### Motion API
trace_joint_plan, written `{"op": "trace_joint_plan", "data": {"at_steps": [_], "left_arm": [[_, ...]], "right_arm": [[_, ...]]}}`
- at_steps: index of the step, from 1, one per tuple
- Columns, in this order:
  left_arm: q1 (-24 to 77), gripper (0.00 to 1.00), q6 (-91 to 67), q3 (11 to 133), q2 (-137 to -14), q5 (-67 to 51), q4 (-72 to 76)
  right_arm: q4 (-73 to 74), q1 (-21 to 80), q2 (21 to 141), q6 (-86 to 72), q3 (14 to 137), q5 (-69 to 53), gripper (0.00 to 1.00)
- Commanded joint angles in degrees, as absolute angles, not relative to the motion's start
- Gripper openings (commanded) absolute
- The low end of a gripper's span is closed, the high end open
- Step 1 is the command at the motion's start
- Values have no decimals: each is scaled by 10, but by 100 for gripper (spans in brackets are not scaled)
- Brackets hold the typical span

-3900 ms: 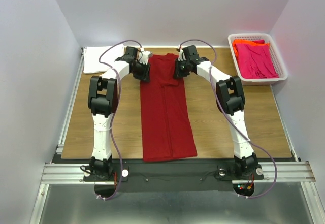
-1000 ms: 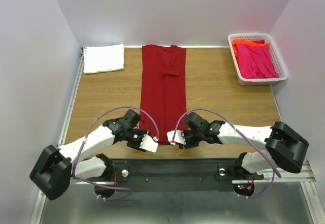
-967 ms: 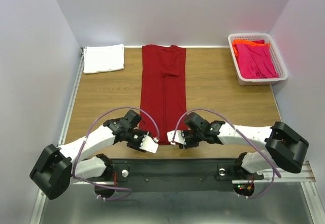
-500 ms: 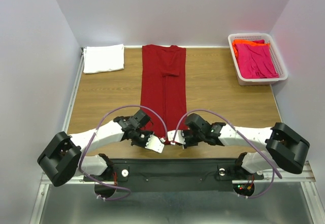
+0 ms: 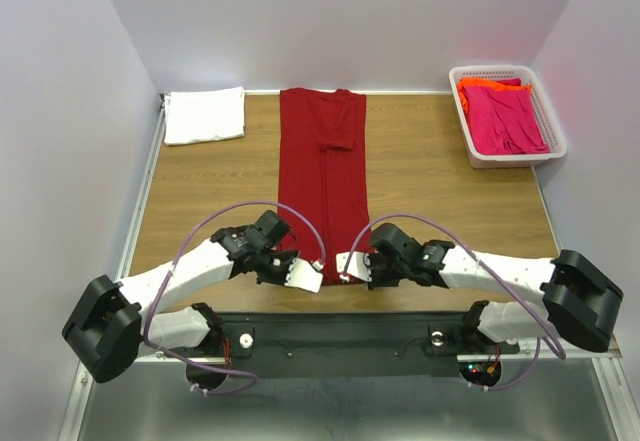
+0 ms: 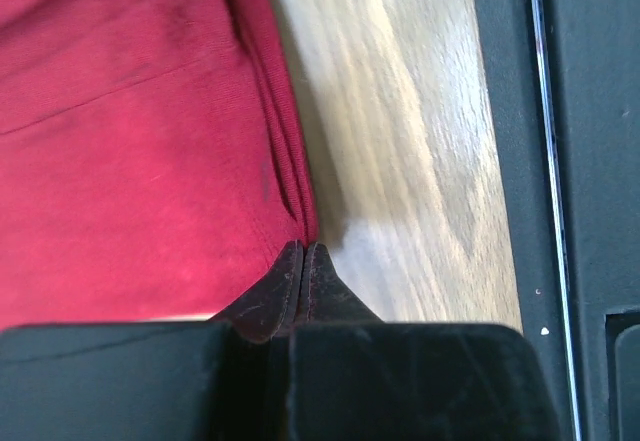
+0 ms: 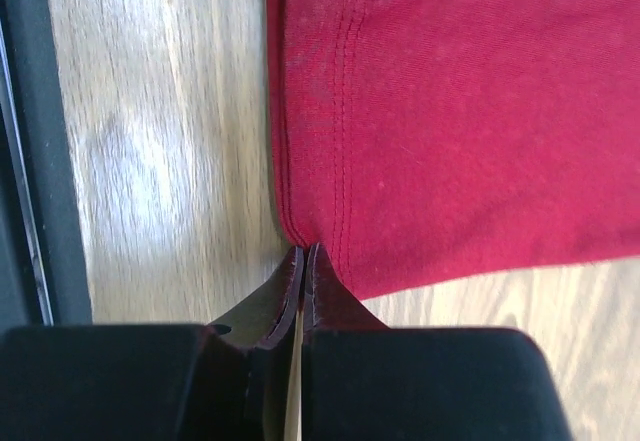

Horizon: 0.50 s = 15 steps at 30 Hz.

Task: Fold and stack the t-shirts
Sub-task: Fold the tshirt

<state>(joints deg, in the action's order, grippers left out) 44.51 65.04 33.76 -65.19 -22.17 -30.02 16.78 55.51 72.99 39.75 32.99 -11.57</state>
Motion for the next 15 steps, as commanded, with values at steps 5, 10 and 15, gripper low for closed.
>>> {"op": "trace_joint_plan", "data": {"at_steps": [5, 10, 15], "left_arm": [[398, 0, 636, 393, -620, -259, -345], [347, 0, 647, 426, -638, -278, -330], [295, 0, 663, 476, -690, -288, -299]], "right_arm": [[198, 543, 663, 388, 362, -86, 1], [196, 496, 692, 420, 407, -92, 0], [193, 430, 744, 479, 462, -123, 1]]}}
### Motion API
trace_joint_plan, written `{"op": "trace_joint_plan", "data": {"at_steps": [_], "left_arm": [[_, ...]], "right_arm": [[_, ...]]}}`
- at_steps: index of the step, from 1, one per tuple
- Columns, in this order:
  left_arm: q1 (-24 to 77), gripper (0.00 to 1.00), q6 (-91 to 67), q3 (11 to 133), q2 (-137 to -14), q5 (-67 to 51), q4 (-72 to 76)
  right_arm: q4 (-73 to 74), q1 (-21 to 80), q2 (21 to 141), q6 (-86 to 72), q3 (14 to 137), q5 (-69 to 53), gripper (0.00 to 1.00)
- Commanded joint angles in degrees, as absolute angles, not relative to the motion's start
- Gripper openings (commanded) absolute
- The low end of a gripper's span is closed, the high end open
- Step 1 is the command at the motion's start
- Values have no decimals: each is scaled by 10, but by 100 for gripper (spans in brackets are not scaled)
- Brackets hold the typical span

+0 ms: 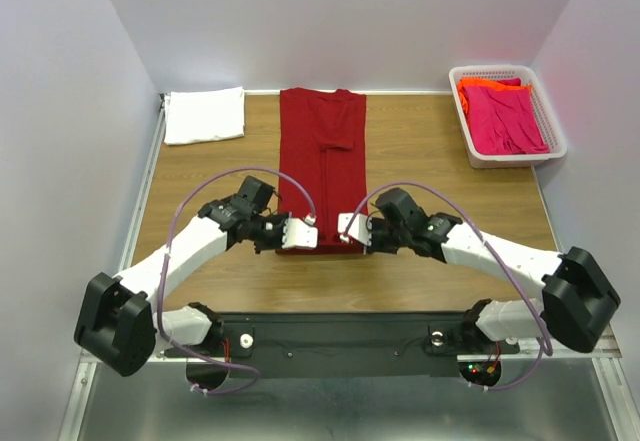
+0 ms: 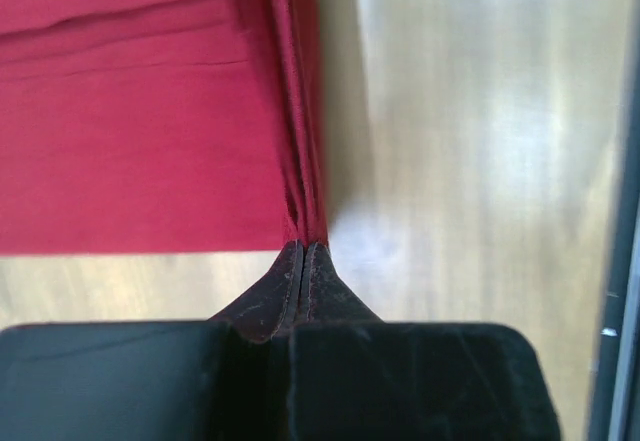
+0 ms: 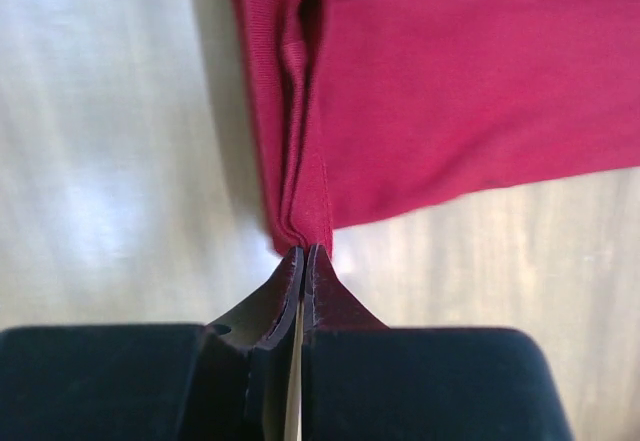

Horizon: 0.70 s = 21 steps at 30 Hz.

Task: Fold and stack the t-shirts
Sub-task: Fold the tshirt

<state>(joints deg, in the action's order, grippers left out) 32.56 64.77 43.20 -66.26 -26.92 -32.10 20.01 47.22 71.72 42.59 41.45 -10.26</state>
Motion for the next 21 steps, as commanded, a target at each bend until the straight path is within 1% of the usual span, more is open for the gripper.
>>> {"op": "trace_joint_plan", "data": {"at_steps": [1, 8, 13, 16, 18, 19, 21], "left_arm": [[288, 0, 669, 483, -699, -287, -281], [244, 0, 716, 562, -799, -279, -222], [215, 0, 750, 633, -883, -289, -226], [203, 0, 761, 675, -912, -293, -226], [192, 0, 771, 707, -940, -297, -227], [188, 0, 773, 718, -951, -298, -227], [176, 0, 777, 750, -980, -302, -229]], "right_arm": [[192, 422, 754, 487, 471, -127, 1], [178, 341, 862, 571, 570, -172, 0], [177, 307, 929, 618, 630, -197, 1], [177, 287, 963, 629, 667, -208, 1], [177, 276, 1010, 638, 718, -214, 1], [177, 272, 1011, 639, 718, -216, 1], [177, 262, 1044, 642, 757, -220, 1]]}}
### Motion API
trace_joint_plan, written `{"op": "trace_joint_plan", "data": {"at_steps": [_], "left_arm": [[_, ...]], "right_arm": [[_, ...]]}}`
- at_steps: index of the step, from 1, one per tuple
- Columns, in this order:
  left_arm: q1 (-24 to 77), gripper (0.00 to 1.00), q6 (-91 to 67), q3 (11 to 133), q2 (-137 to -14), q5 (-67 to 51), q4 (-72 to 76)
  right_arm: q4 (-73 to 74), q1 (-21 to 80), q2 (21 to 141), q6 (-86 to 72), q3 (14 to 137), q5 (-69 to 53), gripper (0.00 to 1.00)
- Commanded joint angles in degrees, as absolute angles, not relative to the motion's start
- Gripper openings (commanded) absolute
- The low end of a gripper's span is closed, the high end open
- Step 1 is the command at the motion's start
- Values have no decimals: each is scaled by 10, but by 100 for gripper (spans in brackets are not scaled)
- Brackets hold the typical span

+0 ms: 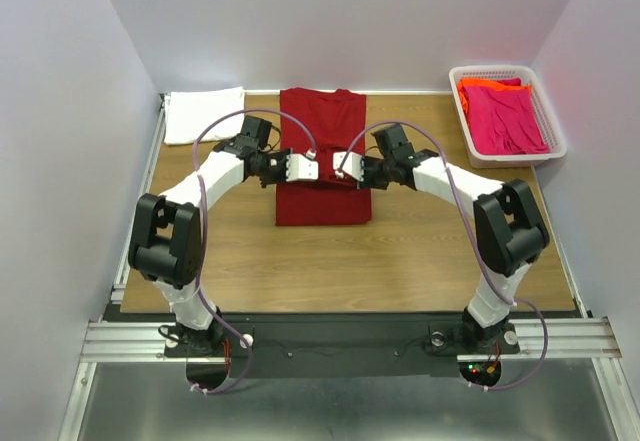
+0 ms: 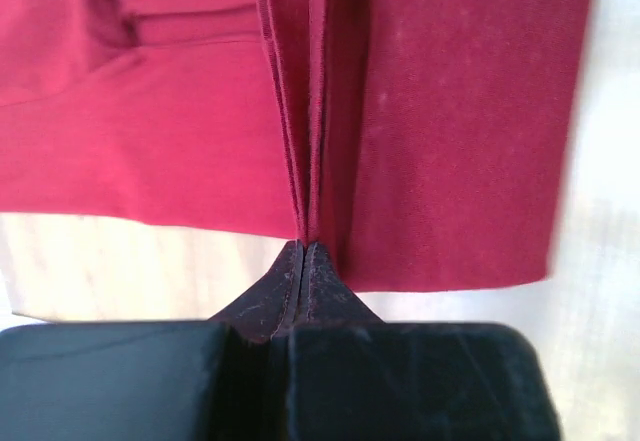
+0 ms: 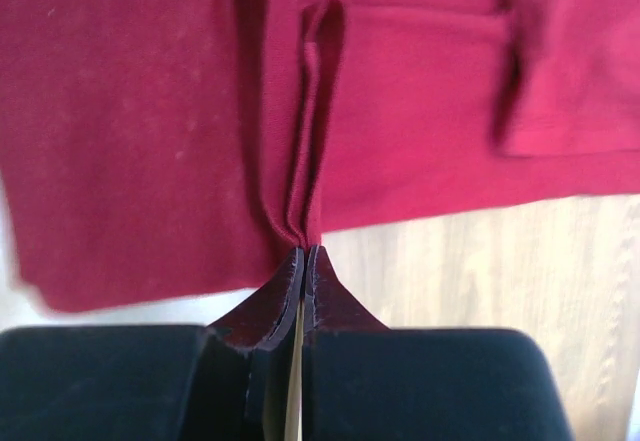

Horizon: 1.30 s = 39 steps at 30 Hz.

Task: Fold and stack the t-shirts
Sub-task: Fold the tshirt

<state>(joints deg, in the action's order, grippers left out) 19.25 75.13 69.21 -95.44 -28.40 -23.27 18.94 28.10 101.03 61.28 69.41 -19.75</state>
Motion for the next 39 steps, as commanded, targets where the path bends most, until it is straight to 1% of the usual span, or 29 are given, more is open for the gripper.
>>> {"op": "trace_joint_plan", "data": {"at_steps": [1, 8, 18, 28, 33, 37, 38, 39], "left_arm": [[172, 0, 781, 762, -990, -304, -229], [150, 0, 795, 871, -1086, -306, -229], [139, 0, 799, 964, -1179, -301, -223], [129, 0, 788, 962, -1197, -291, -204], [121, 0, 786, 941, -1181, -293, -186], [121, 0, 787, 949, -1193, -282, -185], [121, 6, 785, 952, -1195, -279, -181], [121, 15, 774, 957, -1201, -275, -173]], "right_arm": [[177, 258, 1054, 642, 771, -221, 0], [178, 235, 1142, 652, 864, -226, 1], [176, 217, 1220, 661, 943, -216, 1], [165, 214, 1262, 643, 1004, -217, 1], [162, 214, 1259, 635, 1005, -223, 1], [156, 214, 1272, 636, 1010, -216, 1], [156, 215, 1276, 633, 1014, -214, 2], [156, 214, 1280, 629, 1019, -211, 16]]}}
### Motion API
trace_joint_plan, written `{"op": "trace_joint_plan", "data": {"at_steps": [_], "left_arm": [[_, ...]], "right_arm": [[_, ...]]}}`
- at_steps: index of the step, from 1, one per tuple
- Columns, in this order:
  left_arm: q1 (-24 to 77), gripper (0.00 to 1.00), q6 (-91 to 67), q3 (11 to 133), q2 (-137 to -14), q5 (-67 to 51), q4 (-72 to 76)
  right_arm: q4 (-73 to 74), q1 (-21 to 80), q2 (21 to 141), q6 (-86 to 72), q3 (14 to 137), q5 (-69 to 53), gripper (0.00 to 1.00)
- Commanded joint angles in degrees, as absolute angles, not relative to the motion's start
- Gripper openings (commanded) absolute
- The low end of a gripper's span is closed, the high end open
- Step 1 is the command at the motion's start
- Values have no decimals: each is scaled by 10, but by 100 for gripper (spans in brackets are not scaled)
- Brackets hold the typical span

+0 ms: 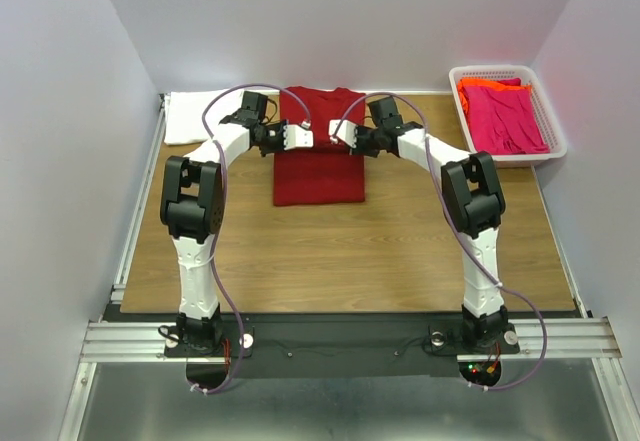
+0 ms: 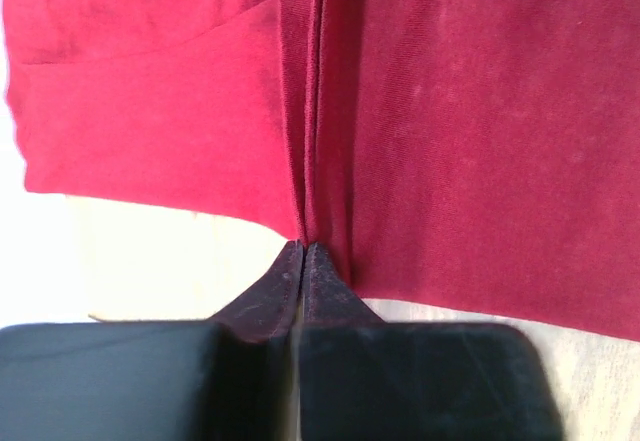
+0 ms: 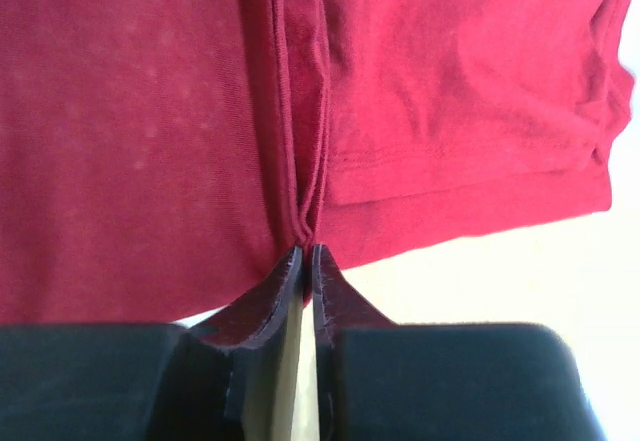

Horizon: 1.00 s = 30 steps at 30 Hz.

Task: Fold and stack the t-shirts
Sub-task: Fold the tshirt

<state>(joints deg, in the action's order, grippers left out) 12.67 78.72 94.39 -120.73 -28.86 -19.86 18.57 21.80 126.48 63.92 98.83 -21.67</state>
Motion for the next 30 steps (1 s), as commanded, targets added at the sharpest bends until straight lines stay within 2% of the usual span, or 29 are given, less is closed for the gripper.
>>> {"op": "trace_joint_plan", "data": {"at_steps": [1, 2, 3, 4, 6, 10, 15, 16, 19, 30], "left_arm": [[120, 34, 760, 962, -1204, -266, -167], [120, 44, 752, 966, -1205, -263, -164], [117, 71, 745, 973, -1204, -261, -160], [114, 79, 737, 975, -1200, -263, -158], [102, 80, 715, 973, -1178, -278, -162], [88, 80, 701, 907, -1102, -327, -174], [94, 76, 711, 770, -985, -373, -171], [103, 73, 713, 737, -977, -372, -173], [117, 68, 728, 683, -960, -366, -172], [155, 67, 737, 628, -983, -336, -143]], "right_arm": [[154, 215, 1283, 618, 1033, -201, 21], [153, 214, 1287, 611, 1038, -194, 28], [153, 213, 1284, 600, 1043, -189, 48], [153, 212, 1280, 595, 1045, -181, 55], [152, 207, 1253, 573, 1042, -177, 63], [154, 207, 1164, 552, 965, -202, 62], [157, 239, 1050, 547, 811, -235, 51], [157, 246, 1028, 557, 767, -242, 46], [157, 271, 1013, 567, 719, -240, 40], [132, 300, 1070, 555, 730, -248, 39]]}}
